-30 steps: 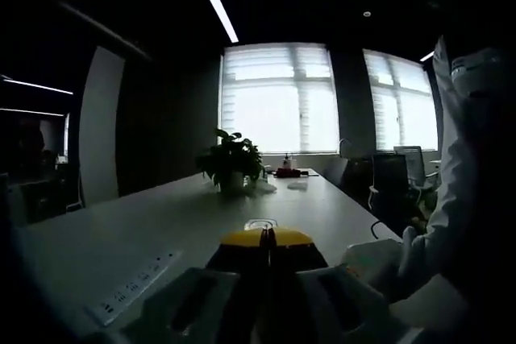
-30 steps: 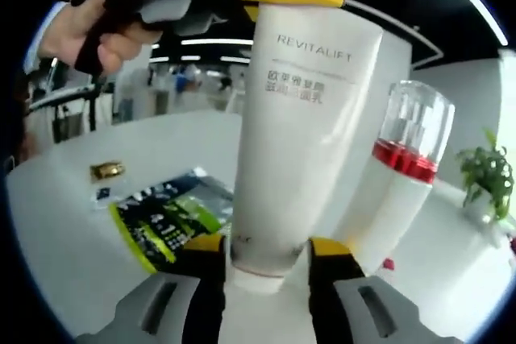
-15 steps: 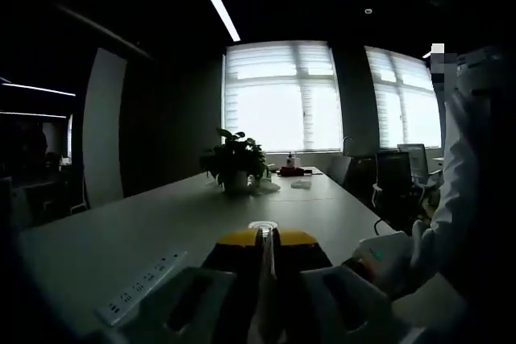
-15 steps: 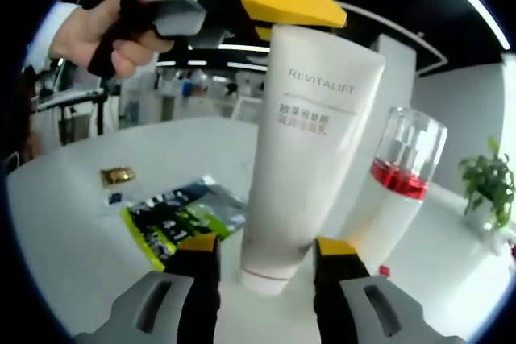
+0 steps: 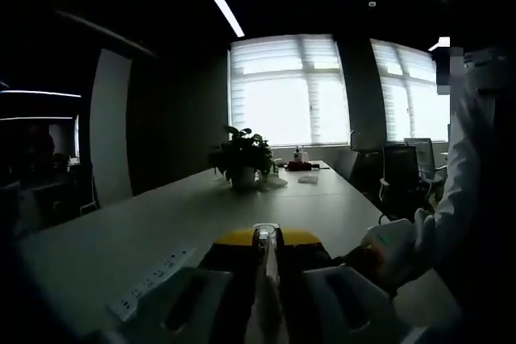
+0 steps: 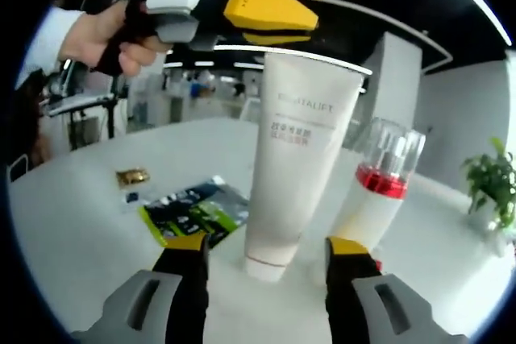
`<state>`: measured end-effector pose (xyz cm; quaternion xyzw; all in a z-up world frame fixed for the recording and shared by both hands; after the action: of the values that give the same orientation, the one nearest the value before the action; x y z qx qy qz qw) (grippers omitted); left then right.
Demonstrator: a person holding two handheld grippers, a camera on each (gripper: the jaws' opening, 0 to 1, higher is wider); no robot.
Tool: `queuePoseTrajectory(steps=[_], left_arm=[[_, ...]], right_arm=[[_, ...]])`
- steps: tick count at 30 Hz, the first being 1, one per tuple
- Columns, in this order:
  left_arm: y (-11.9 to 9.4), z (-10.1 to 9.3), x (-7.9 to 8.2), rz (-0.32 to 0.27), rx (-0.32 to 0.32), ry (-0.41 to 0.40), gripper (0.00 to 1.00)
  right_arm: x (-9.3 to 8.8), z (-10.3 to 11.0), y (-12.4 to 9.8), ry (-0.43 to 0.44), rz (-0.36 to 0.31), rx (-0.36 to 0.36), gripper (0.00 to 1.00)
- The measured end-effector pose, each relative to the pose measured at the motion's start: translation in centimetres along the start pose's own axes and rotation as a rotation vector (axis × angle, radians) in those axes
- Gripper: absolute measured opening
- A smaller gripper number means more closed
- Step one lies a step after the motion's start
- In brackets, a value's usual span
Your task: Arrange the skincare products in the storage area until every visible bottle or jar stands upright without overlapping.
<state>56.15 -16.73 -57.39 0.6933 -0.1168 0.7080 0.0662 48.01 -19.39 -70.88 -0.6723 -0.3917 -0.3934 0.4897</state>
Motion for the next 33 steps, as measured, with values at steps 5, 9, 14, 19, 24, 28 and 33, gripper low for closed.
queuePoseTrajectory(steps=[5, 9, 14, 19, 24, 28, 33], left_arm=[[-0.6, -0.2, -0.4, 0.062, 0.029, -0.032, 0.15], [-1.3, -0.5, -0.9, 0.126, 0.053, -0.027, 0.16], [-2.4, -1.1, -1.9, 0.206, 0.082, -0.058, 0.21], [-3.3, -1.7, -3.0, 0.28, 0.118, -0.056, 0.26], [-4.0, -2.2, -3.5, 0.302, 0.144, -0.091, 0.36], [-4.8, -2.8, -4.2, 0.337, 0.147, -0.132, 0.43], [-5.6, -3.7, -4.6, 0.337, 0.163, -0.186, 0.48]], right_arm=[[-0.1, 0.4, -0.5, 0.002, 0.029, 0.048, 0.65], [-0.1, 0.6, -0.9, 0.007, 0.054, 0.097, 0.71], [-0.4, 0.9, -1.1, 0.025, 0.088, 0.145, 0.83], [-0.4, 1.4, -1.7, -0.005, 0.11, 0.19, 0.92], [0.0, 1.7, -2.4, -0.016, 0.117, 0.221, 0.98], [-0.2, 1.7, -2.8, -0.031, 0.129, 0.251, 0.99], [-0.2, 1.2, -4.0, -0.018, 0.143, 0.278, 0.99]])
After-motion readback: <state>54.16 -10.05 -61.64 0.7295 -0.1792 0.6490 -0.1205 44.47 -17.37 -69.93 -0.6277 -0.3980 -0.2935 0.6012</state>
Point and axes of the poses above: the point that each gripper's makers call its tool centre point, and the gripper's own axes: y roughly forward along the fingers, z roughly to its left, x roughly out of its top, the point moved 5 cm from there along -y, roughly backward along the fingers, and after that the axes turned 1 degree about -y, right-handed, at the moved point
